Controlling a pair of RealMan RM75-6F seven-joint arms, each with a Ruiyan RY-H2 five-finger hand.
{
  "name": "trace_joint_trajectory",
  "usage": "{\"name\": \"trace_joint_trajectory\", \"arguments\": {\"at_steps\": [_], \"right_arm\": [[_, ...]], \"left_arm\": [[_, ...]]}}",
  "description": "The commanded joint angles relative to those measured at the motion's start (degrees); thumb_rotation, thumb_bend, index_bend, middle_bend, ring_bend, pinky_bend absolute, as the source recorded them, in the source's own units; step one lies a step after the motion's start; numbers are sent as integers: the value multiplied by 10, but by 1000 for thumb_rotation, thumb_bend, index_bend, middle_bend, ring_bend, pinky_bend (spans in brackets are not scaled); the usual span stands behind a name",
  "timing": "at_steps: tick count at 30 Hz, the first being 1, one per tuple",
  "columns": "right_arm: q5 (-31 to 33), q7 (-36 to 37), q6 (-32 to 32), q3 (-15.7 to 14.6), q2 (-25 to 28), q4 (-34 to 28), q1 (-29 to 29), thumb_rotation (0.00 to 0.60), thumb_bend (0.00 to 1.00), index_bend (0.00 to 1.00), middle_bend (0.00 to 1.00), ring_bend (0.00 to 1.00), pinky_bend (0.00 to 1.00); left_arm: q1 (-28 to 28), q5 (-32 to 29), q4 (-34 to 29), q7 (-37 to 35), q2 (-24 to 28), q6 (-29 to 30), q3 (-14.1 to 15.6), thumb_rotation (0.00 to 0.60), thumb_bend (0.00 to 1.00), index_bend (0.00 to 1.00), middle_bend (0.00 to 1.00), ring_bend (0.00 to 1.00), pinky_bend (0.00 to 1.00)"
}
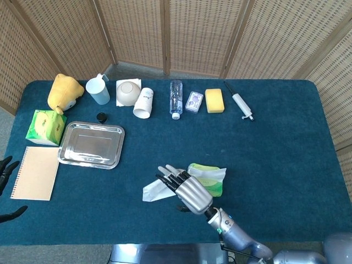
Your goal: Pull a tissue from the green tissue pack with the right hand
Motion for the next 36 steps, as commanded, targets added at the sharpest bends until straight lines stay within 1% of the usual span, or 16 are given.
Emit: {"name": "trace_joint_trajectory", "arguments": {"at_steps": [1,4,6,8,10,16,19,23,26,29,31,32,34,36], "right_arm": [[-25,2,44,-14,56,-40,-24,600,0,0,0,0,237],[-39,19,78,-21,98,-51,-41,600,0,0,0,1,237],[-49,39,105,-27,129,-50,-55,600,0,0,3,19,240],[-57,70,133,-32,152,-39,-68,600,0,0,10,45,245],[-64,110,169,-38,169,-12,-86,600,0,0,13,47,247],[-58,193,244,-55,196,68,-138,600,0,0,19,50,255],[-60,249,267,-63,203,105,-154,600,0,0,35,67,260],[-54,291,292,-65,203,150,-173,600,0,0,39,77,269],[-48,299,306,-63,206,168,-188,600,0,0,39,77,276],[-37,288,302,-67,218,160,-200,600,0,0,31,74,215],[-19,267,288,-69,233,135,-209,600,0,0,24,73,174],[5,255,280,-65,239,119,-218,600,0,0,22,73,167],[23,233,263,-62,250,93,-222,600,0,0,17,61,138],[31,220,252,-62,256,82,-224,600,0,0,7,34,111]], "left_arm": [[0,2,-1,2,0,-1,1,600,0,0,0,0,0],[-1,4,-1,5,-1,-4,2,600,0,0,0,0,0],[-2,5,-2,7,-2,-5,2,600,0,0,0,0,0],[-2,4,-3,10,-2,-5,2,600,0,0,0,0,0],[-2,5,-4,11,-2,-6,3,600,0,0,0,0,0],[-3,7,-7,20,-5,-7,4,600,0,0,0,0,0],[-3,9,-8,24,-6,-8,4,600,0,0,0,0,0],[-4,12,-10,32,-9,-10,5,600,0,0,0,0,0],[-4,13,-11,36,-10,-10,6,600,0,0,0,0,0],[-3,13,-11,38,-11,-9,6,600,0,0,0,0,0],[-2,14,-11,39,-11,-8,7,600,0,0,0,0,0],[-1,17,-11,40,-10,-6,8,600,0,0,0,0,0],[1,21,-11,39,-10,-1,9,600,0,0,0,0,0],[2,22,-11,39,-10,2,8,600,0,0,0,0,0]]}}
